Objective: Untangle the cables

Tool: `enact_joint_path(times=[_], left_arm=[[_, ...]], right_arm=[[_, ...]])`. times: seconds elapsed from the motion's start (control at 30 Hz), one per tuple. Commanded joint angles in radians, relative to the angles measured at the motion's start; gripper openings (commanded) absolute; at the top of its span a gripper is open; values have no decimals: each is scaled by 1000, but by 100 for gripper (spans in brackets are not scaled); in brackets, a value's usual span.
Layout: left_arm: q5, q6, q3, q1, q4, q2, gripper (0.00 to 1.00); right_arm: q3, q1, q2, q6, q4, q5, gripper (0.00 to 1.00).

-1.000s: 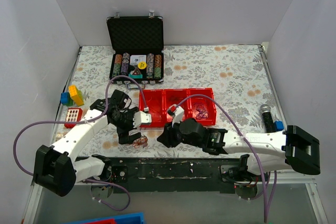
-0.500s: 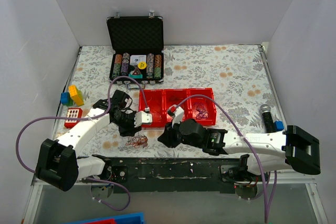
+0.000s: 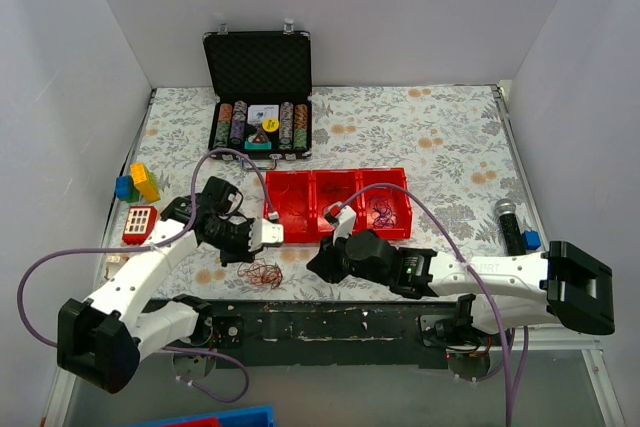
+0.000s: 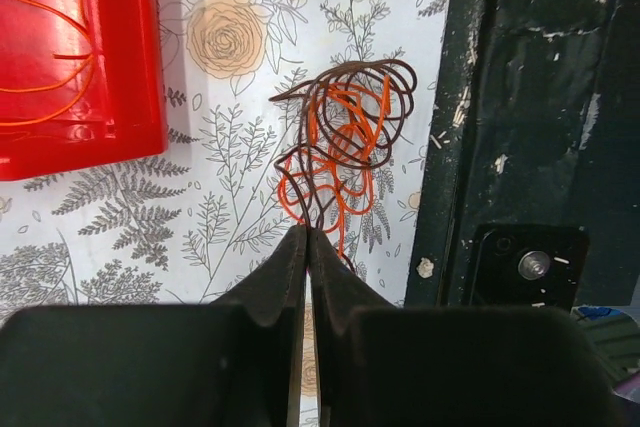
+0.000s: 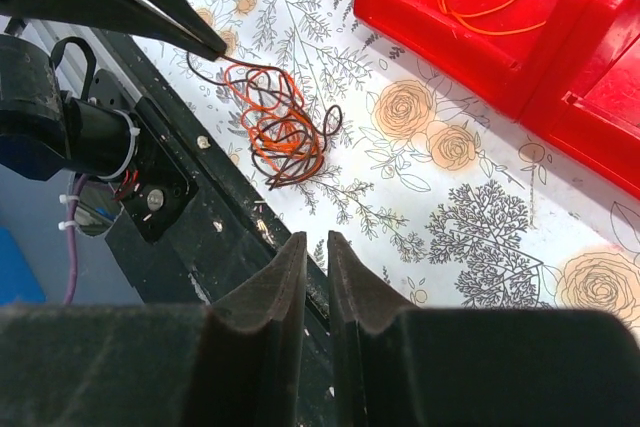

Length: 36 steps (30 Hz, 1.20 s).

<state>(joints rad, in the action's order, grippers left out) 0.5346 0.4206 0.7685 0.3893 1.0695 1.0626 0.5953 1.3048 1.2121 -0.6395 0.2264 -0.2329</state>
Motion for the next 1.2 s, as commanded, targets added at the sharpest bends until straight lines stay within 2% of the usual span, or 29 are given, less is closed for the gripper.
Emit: enact_joint_path(times=[0.0,0.1,0.23,0.3,0.37,0.57,1.03,1.17], left_arm=[[88,-28,122,-4,61,-47,0],[175,-46,256,-4,141,-53,0],[293,-97,392,-3,193,-72,0],[339,-103,443,-3,222,-78,0],[378,-138,472,-3,224,-84,0],[464,-190,543,-3,230,-87,0],[553,-298,561,-1,155,-95,0],[564,-325,563,-1,136,-92,0]], right_arm=[[-9,7,-36,-14,7,-34,21],[-15,5,-48,-8,16,-34,25],[6,5,-66,26,40,-36,52],[32,5,-77,52,57,-37,62],[58,5,-79,76,73,-39,65],[116,10,-75,141,91,-57,68],[147,36,-14,159,160,-22,69],[155,37,-5,172,174,-25,62]])
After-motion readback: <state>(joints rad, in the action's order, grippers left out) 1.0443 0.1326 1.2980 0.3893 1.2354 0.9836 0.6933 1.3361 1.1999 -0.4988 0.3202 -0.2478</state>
